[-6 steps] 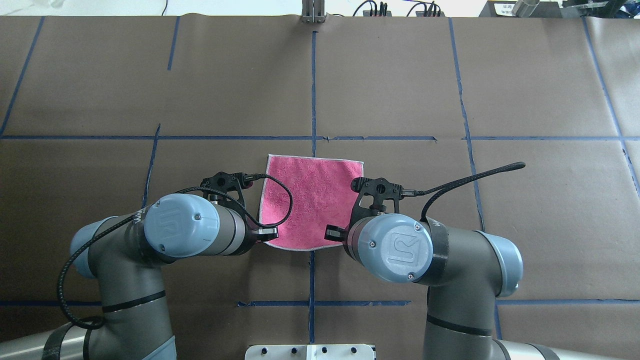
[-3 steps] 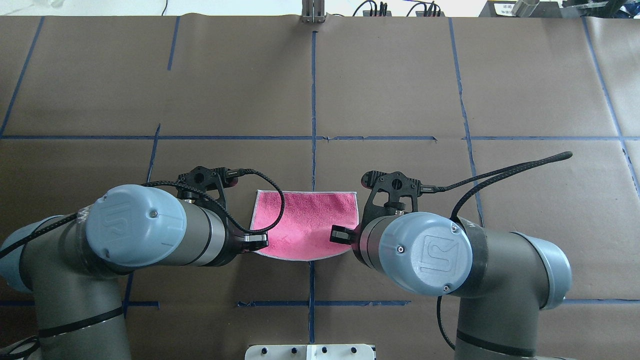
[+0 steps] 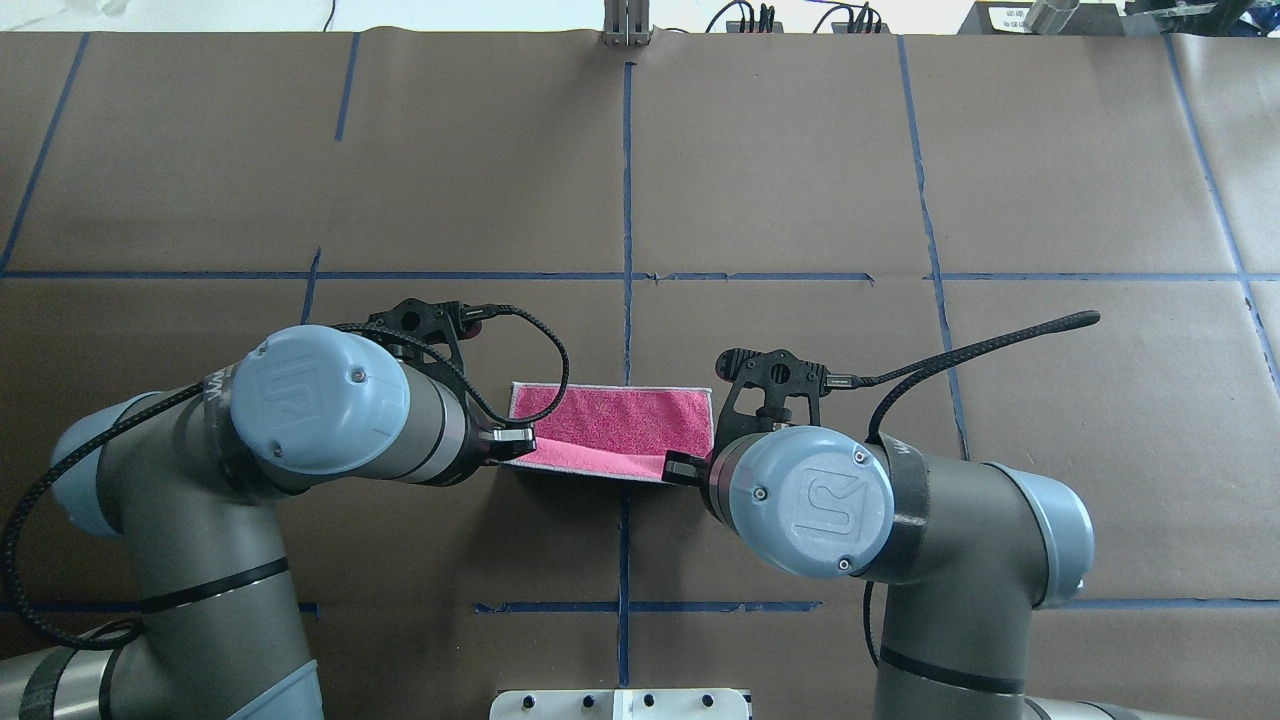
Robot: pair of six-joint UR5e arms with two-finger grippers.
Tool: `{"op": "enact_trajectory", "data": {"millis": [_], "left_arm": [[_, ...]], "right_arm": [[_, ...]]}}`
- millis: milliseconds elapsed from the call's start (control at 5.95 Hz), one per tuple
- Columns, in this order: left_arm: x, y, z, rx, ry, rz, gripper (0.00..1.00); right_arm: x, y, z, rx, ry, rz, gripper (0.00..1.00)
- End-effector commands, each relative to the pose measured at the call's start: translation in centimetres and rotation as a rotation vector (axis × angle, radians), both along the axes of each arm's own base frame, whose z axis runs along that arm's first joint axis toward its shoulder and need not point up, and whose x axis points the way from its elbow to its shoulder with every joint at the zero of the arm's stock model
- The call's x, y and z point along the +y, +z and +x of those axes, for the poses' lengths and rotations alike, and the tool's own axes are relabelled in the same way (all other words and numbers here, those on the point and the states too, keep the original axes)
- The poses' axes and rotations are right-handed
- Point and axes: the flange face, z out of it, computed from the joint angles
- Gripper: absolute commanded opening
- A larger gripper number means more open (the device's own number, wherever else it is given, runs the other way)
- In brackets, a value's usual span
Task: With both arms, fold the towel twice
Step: 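Lift the nearer edge with both grippers and fold it over the farther edge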
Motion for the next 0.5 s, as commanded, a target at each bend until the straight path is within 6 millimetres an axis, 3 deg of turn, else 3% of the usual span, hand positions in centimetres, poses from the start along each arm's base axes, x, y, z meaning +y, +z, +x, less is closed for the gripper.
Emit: {"op": "enact_trajectory", "data": {"millis": [0, 336], "left_arm": [[-1.8, 1.7, 2.3, -0.034, -0.01, -0.007, 0.0], [-2.9, 2.2, 3.6, -0.044, -0.01, -0.003, 0.0]], "right_arm": [[-1.7, 1.9, -2.2, 0.014, 0.019, -0.003, 0.0], [-2.6, 2.6, -2.7, 0.013, 0.03, -0.002, 0.0]]}}
